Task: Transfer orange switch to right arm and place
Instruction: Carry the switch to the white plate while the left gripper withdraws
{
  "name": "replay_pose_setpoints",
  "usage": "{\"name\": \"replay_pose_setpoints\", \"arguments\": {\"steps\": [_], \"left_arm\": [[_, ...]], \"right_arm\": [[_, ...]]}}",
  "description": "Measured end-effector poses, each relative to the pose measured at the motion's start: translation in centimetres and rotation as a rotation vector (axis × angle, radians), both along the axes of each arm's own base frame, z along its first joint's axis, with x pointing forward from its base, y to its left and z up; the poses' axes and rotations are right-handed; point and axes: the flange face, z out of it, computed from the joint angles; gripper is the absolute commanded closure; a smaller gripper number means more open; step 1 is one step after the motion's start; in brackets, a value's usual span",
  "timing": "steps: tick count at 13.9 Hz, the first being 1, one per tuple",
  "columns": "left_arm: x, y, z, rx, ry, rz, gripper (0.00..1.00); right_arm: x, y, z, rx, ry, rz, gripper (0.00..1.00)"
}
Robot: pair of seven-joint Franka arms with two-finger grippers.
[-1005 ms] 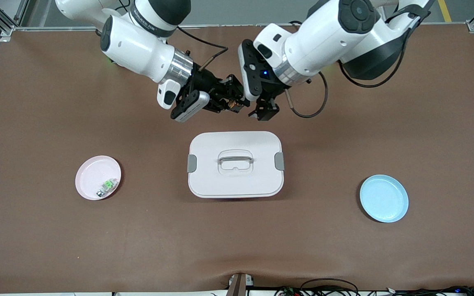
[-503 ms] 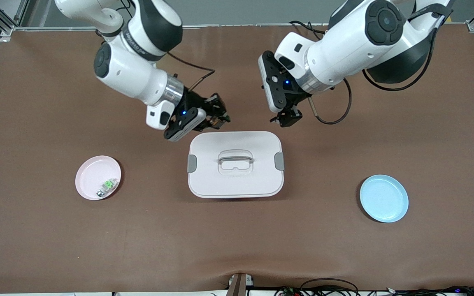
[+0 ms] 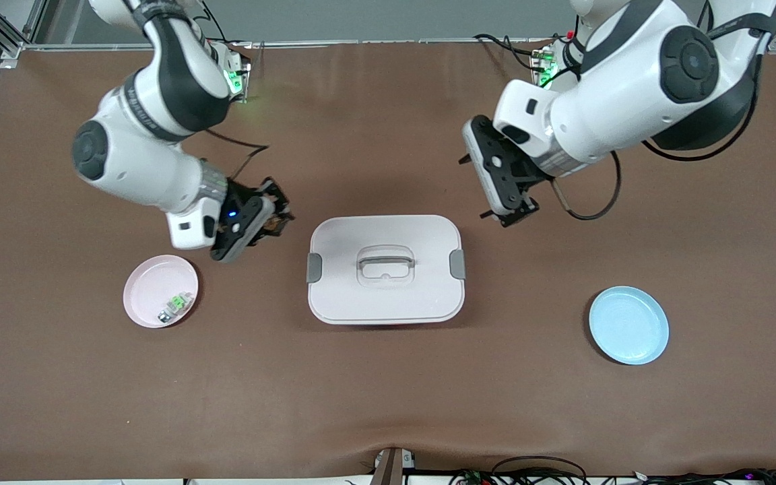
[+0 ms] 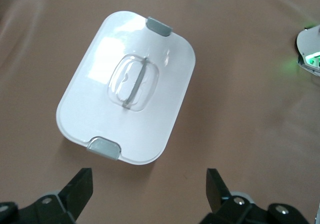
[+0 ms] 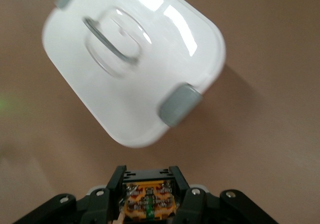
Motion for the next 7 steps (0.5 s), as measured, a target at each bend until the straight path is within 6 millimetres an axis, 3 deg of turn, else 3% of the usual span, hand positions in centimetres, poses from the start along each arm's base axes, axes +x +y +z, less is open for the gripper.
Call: {"name": "replay_pose_setpoints", "arguments": {"steps": [4,7], "left_arm": [[2.3,3.7,-0.9,0.031,0.013,0.102,0.00],[4.0,7.2,-1.6,0.048,0.024,0.181,0.00]], "right_arm": [[1.5,-7.4,-2.2,-0.149,-0.061,0.183,1.00],[3.0,-10.5,-4.5,-0.294,-0.116,0.304,1.00]]}}
